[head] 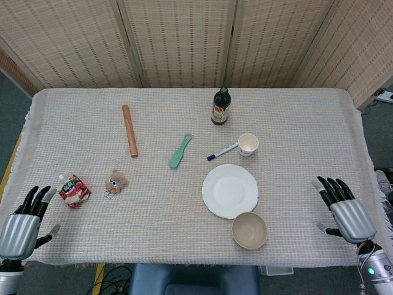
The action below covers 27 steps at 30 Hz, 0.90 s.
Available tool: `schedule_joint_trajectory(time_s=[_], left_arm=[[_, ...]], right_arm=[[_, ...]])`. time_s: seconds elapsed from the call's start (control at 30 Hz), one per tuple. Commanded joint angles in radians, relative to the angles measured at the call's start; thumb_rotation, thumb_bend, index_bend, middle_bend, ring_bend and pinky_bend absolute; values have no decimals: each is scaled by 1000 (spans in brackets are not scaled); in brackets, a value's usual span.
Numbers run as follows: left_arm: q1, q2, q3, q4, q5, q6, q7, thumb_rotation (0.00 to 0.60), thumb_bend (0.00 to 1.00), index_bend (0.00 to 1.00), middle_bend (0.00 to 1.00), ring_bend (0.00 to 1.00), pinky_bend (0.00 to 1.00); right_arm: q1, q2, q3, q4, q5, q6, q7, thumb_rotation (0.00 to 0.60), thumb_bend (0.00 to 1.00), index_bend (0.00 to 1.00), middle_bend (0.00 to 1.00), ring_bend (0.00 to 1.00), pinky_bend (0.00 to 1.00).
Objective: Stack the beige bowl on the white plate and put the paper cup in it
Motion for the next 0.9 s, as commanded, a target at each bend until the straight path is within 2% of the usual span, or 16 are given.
schedule_joint_trajectory(time_s=[0.03,0.33,0.5,0.7,0.9], left_arm=[[-4,-1,-2,4,-8,-9,-4,600,258,125,140,81,449],[-7,-6,-7,5,-6,-5,-5,600,258,125,140,81,449],[-20,-11,-11,18,-16,-29,-17,600,258,125,140,82,449],[-20,-15,-11,29,-11,-21,-21,600,258,124,140,81,449],[-10,-15,-8,14,2,5,0,600,258,124,141,81,449]], right_arm=[[2,0,0,2,2,-6,1,600,120,0,0,0,0],[8,-1,-8,2,-6,-17,10,600,126,0,0,0,0],[21,31,-30,-35,-27,-46,57,600,125,0,0,0,0],[92,130,-39,-181,-47,-157,45,600,120,0,0,0,0],[183,217,-50,-344,-73,-301,21,600,20,0,0,0,0]])
